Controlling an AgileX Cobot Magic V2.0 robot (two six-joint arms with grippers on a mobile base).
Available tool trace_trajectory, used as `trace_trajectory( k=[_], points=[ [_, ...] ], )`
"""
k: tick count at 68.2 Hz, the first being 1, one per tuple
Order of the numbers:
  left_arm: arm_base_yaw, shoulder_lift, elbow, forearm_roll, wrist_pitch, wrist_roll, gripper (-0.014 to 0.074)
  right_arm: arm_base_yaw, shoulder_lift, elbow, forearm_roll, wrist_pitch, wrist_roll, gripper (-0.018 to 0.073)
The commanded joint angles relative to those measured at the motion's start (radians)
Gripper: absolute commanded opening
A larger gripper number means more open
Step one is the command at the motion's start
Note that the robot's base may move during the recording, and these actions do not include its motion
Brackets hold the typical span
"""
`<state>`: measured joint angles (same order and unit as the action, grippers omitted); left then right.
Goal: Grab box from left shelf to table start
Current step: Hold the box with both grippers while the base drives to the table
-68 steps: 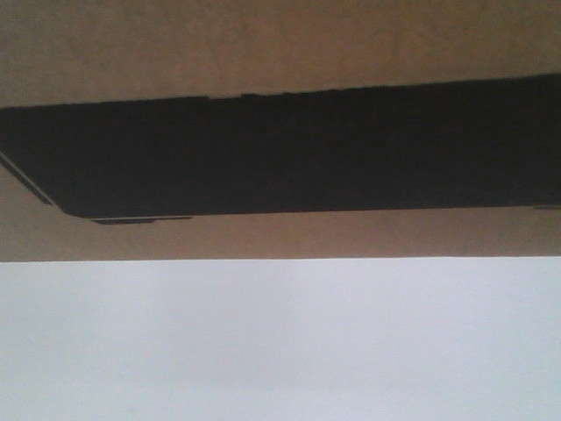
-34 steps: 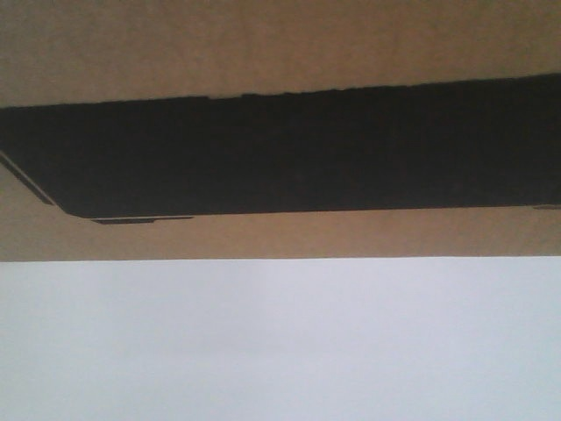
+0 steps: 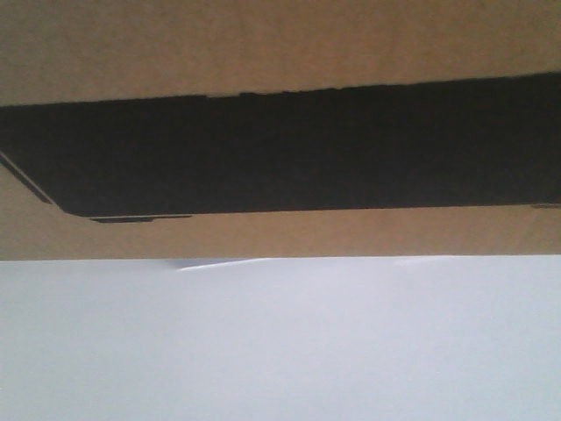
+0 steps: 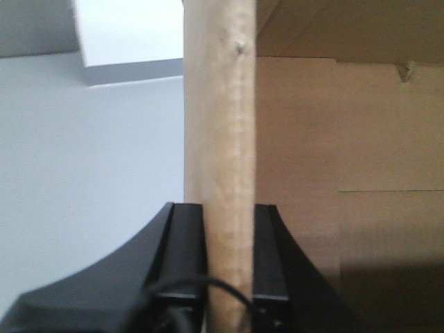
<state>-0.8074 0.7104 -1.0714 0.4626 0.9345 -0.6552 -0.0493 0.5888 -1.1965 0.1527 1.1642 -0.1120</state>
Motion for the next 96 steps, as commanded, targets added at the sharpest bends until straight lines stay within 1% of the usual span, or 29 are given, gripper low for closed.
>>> trace_trajectory(
  k=[1, 96],
  points=[
    [-0.016, -0.013, -0.04, -0.017, -0.221, -0.002, -0.0092, 0.0, 0.007, -0.033, 0.042, -0.121, -0.02, 0.0056],
    [-0.016, -0.003, -0.04, -0.017, -0.219, -0.002, -0.0092, -0.002, 0.009, -0.033, 0.042, -0.115, -0.02, 0.0056]
  ],
)
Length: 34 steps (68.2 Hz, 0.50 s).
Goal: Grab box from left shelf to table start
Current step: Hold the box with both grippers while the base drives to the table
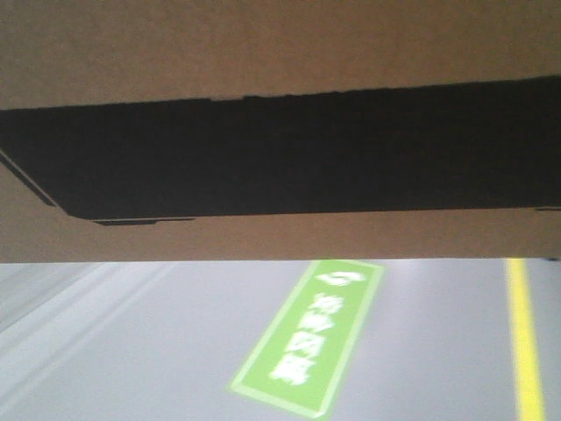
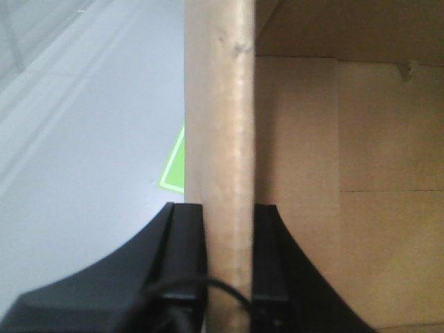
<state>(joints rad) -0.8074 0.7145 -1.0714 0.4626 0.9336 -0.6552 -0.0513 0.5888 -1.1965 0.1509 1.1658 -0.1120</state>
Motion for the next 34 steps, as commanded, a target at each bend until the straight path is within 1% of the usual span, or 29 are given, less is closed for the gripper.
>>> trace_trajectory(
  k=[1, 34],
  points=[
    [-0.016, -0.007, -0.04, -0.017, -0.218, -0.002, -0.0092, 0.0, 0.009, -0.033, 0.044, -0.117, -0.02, 0.0056],
    [-0.016, -0.007, -0.04, -0.017, -0.216, -0.002, -0.0092, 0.0, 0.009, -0.033, 0.044, -0.117, -0.02, 0.0056]
  ],
)
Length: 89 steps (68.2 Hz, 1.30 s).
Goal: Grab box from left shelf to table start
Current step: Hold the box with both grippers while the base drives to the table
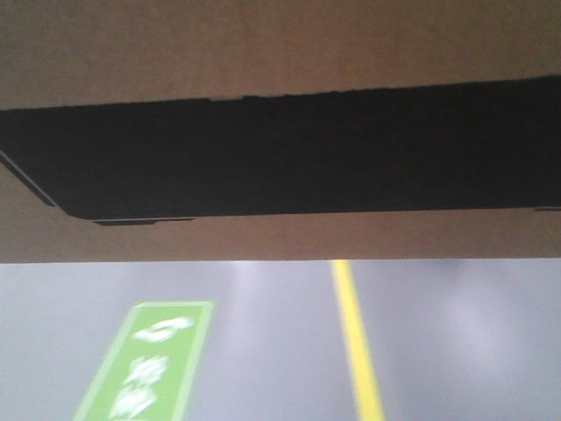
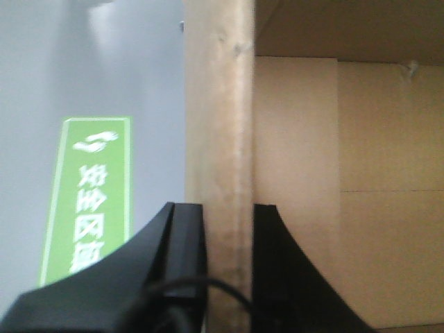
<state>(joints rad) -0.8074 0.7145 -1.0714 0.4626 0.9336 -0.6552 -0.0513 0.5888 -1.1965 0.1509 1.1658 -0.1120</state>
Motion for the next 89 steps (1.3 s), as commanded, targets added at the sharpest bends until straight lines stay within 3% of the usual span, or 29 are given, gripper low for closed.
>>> trace_trajectory(
  k=[1, 89],
  points=[
    [-0.016, -0.007, -0.04, -0.017, -0.216, -0.002, -0.0092, 0.0, 0.009, -0.033, 0.044, -0.117, -0.02, 0.0056],
    [-0.016, -0.007, -0.04, -0.017, -0.214, -0.002, -0.0092, 0.0, 0.009, -0.033, 0.044, -0.117, -0.02, 0.0056]
  ],
)
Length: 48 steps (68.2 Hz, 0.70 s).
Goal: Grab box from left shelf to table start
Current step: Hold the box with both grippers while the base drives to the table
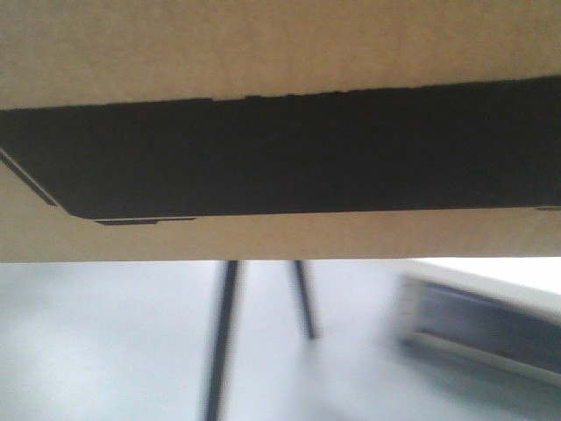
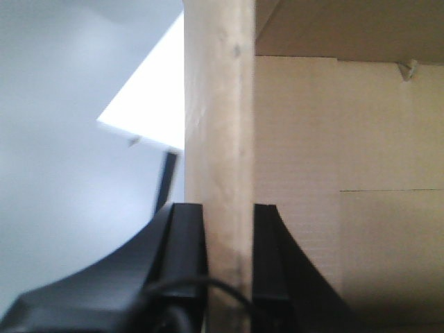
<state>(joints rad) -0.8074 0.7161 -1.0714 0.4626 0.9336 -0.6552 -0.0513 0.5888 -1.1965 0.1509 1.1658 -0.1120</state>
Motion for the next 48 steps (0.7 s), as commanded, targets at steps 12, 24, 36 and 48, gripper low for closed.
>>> trace_trajectory(
  k=[12, 24, 36, 48],
  points=[
    [-0.016, -0.009, -0.04, -0.017, -0.214, -0.002, -0.0092, 0.0, 0.009, -0.033, 0.044, -0.117, -0.02, 0.0056],
    [-0.016, -0.009, -0.04, -0.017, -0.214, -0.002, -0.0092, 0.0, 0.009, -0.033, 0.044, -0.117, -0.02, 0.0056],
    [-0.016, -0.009, -0.04, -0.017, -0.214, -0.002, -0.0092, 0.0, 0.009, -0.033, 0.044, -0.117, -0.02, 0.0056],
    [-0.016, -0.009, -0.04, -0.017, -0.214, -0.002, -0.0092, 0.0, 0.009, -0.033, 0.044, -0.117, -0.02, 0.0056]
  ],
)
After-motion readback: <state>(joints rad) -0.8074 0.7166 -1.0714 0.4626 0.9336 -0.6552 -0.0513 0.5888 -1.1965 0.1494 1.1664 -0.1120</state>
